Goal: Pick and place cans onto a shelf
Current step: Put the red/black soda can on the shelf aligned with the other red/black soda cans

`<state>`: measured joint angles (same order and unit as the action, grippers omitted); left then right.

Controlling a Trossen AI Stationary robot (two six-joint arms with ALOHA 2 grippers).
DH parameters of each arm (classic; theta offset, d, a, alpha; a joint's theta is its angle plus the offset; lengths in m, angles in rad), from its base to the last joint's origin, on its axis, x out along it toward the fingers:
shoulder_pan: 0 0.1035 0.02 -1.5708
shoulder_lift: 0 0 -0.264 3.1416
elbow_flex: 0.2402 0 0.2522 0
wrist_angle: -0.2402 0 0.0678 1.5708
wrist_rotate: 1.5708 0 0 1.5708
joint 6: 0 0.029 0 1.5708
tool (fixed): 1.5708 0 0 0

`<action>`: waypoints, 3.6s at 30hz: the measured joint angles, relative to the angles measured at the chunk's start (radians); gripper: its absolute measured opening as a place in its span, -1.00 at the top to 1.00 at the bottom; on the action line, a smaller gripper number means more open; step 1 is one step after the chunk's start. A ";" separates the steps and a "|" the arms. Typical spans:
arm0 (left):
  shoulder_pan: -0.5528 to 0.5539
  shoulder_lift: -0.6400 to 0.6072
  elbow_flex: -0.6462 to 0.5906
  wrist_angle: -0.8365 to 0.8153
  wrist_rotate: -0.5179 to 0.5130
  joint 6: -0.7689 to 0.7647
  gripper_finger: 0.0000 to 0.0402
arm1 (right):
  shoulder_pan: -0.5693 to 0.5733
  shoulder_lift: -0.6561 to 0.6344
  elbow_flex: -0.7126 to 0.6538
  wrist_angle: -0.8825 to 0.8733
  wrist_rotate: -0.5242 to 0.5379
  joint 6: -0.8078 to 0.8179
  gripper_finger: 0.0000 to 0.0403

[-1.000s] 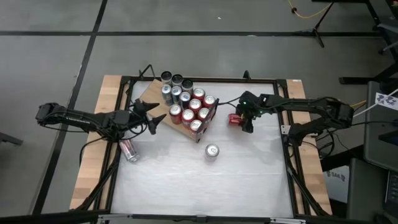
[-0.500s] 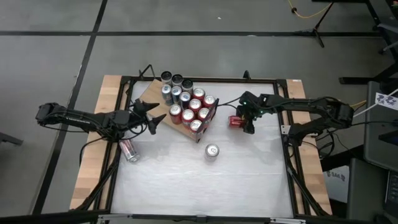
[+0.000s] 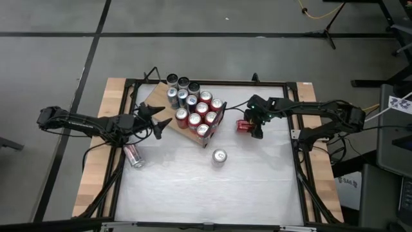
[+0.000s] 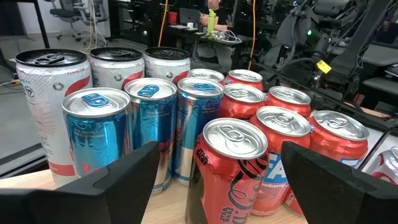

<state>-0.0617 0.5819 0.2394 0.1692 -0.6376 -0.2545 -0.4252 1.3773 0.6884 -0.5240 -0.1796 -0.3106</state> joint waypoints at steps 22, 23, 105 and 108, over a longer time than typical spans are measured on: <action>0.000 0.000 -0.001 0.001 0.027 -0.077 -0.64 | -0.001 0.002 -0.007 0.008 0.014 0.050 -0.76; 0.000 0.000 0.000 0.001 0.027 -0.078 -0.64 | -0.001 0.002 -0.009 0.008 0.015 0.050 -0.72; -0.332 0.230 0.000 0.775 0.316 0.295 -0.64 | 0.545 0.344 0.718 0.620 0.031 0.411 -0.44; -0.337 0.248 0.018 0.776 0.306 0.328 -0.64 | 0.552 0.367 0.718 0.656 0.049 0.412 -0.44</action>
<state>-0.3988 0.8297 0.2570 0.9453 -0.3312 0.0740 0.1268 1.7443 1.4063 0.1316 -0.1310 0.1011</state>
